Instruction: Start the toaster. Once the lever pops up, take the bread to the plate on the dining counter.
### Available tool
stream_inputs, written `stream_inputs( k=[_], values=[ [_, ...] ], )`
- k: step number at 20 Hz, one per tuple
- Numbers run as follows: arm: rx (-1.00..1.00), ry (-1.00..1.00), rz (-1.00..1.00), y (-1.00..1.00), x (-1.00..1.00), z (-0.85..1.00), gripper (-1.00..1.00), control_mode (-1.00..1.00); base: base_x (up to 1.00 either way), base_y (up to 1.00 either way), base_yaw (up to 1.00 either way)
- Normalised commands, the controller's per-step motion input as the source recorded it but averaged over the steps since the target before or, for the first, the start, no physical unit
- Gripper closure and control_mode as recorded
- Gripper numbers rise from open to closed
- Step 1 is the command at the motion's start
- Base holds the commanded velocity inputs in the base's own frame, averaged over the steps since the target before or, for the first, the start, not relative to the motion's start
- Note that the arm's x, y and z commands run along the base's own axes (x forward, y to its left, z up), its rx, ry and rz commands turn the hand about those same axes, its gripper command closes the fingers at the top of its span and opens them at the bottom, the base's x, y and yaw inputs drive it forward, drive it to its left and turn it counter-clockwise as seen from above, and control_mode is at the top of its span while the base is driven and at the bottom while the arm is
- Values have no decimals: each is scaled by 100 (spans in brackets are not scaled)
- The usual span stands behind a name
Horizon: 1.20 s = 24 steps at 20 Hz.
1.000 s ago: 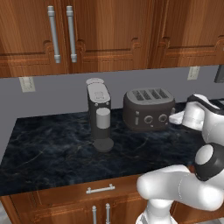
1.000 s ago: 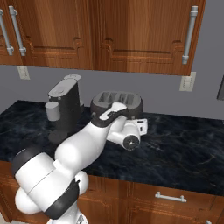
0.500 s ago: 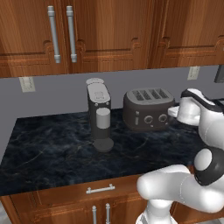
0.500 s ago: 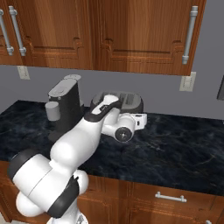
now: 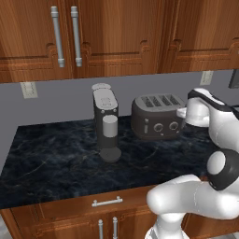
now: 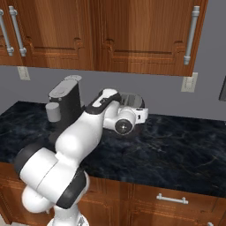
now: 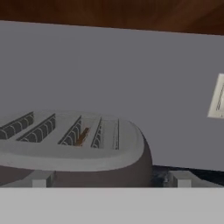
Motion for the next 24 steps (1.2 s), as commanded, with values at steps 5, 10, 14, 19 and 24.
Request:
stream_inputs(
  k=[5, 10, 14, 19, 24],
  values=[
    [0, 0, 0, 4, 6, 16, -100, -100, 0, 0, 0],
    [0, 1, -3, 6, 0, 15, -100, -100, 0, 0, 0],
    [0, 7, -6, 2, 2, 13, -100, -100, 0, 0, 0],
    [0, 6, -1, 0, 0, 13, -100, -100, 0, 0, 0],
    [0, 10, 0, 0, 0, 12, -100, -100, 0, 0, 0]
  ],
)
